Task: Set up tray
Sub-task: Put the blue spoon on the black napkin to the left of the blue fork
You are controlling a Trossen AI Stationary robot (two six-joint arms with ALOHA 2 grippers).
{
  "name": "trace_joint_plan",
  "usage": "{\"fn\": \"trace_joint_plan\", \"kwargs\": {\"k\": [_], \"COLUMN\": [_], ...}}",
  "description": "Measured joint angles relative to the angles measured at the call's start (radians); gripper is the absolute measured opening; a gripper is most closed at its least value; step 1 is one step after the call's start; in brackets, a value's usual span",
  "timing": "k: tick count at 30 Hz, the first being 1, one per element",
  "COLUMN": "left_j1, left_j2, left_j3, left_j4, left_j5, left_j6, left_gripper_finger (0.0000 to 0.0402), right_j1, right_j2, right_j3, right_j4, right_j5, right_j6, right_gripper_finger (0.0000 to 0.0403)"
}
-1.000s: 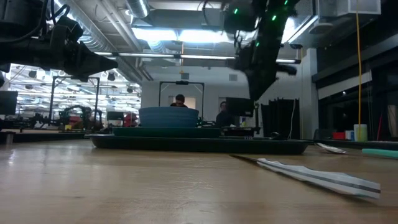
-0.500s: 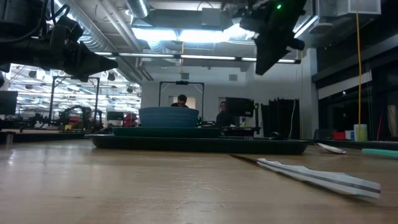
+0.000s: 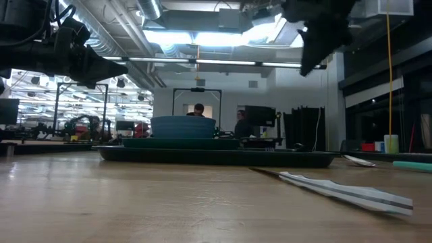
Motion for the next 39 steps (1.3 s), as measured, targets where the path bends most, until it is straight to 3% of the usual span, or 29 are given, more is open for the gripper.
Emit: {"fn": "trace_joint_plan", "kwargs": {"k": [8,13,19,34,39], "left_j1": [0.0,0.0,0.0,0.0,0.0], "left_j2": [0.0,0.0,0.0,0.0,0.0], "left_j3": [0.0,0.0,0.0,0.0,0.0], "left_j4": [0.0,0.0,0.0,0.0,0.0], "left_j5": [0.0,0.0,0.0,0.0,0.0], "left_j6": [0.0,0.0,0.0,0.0,0.0], "left_gripper_finger": [0.0004,0.0004,0.0004,0.0004,0.0004], "right_j1": [0.073,0.121,0.147,0.161,0.161], "right_j2": [-0.136,-0.236,-0.317,-0.335,-0.335], "right_j3": [-0.235,-0.339,-0.433,-0.563,-0.591], "right_j4": [0.026,0.081,0.078,0.079,0.089], "right_j5": [-0.069,-0.078,-0.215,-0.253,-0.282], "right_j6": [0.167,0.178,0.205,0.227,0.231], "right_gripper_finger": [0.0007,0.0012,0.0013,0.0014,0.0031]}}
